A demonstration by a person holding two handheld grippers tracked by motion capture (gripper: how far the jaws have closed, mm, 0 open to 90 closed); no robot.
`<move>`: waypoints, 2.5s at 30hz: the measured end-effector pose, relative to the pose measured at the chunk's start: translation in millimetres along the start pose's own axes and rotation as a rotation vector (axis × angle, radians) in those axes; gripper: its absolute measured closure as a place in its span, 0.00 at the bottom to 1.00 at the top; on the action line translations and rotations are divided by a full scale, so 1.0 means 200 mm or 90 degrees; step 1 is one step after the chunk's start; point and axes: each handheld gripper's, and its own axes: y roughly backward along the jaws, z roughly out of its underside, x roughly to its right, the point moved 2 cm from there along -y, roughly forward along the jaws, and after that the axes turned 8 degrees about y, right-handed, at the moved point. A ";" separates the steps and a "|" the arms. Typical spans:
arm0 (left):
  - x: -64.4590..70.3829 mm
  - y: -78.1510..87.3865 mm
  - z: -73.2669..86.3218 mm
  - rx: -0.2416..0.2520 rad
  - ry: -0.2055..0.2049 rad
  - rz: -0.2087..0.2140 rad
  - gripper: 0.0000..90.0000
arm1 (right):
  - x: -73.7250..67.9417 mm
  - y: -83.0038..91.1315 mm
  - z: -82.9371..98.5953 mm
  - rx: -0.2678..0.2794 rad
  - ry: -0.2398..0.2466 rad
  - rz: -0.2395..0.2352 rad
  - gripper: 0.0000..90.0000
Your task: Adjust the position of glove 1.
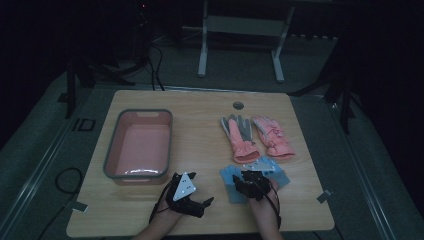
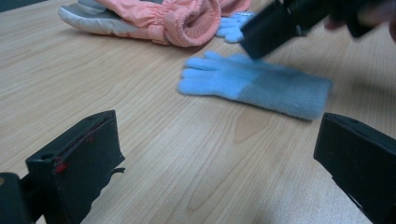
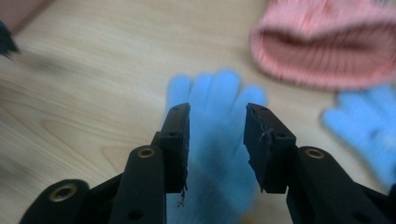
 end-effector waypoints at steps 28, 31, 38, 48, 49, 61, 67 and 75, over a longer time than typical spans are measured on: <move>0.01 0.00 0.00 -0.007 0.001 0.007 0.01 | 0.71 0.07 0.05 -0.071 0.164 -0.113 0.63; 0.00 -0.01 0.00 -0.013 0.005 0.012 0.01 | 0.71 0.04 0.08 -0.087 0.167 -0.118 0.63; 0.01 -0.01 0.00 -0.036 -0.013 0.020 0.01 | 0.71 -0.03 0.13 -0.104 0.177 -0.116 0.67; 0.01 -0.02 0.01 -0.062 -0.033 0.038 0.01 | 0.68 -0.03 0.17 -0.058 0.095 -0.074 0.94; 0.01 -0.02 0.01 -0.071 -0.031 0.036 0.01 | 0.66 -0.01 0.16 -0.064 0.068 -0.047 0.95; 0.00 -0.03 0.01 -0.120 -0.015 0.037 0.01 | 0.52 0.25 0.13 -0.059 -0.034 0.067 0.96; 0.00 -0.03 0.01 -0.123 -0.011 0.030 0.01 | 0.49 0.29 0.21 -0.043 -0.122 0.073 0.96; 0.00 -0.03 0.01 -0.118 -0.011 0.038 0.01 | 0.40 0.21 0.30 -0.062 -0.134 0.092 0.90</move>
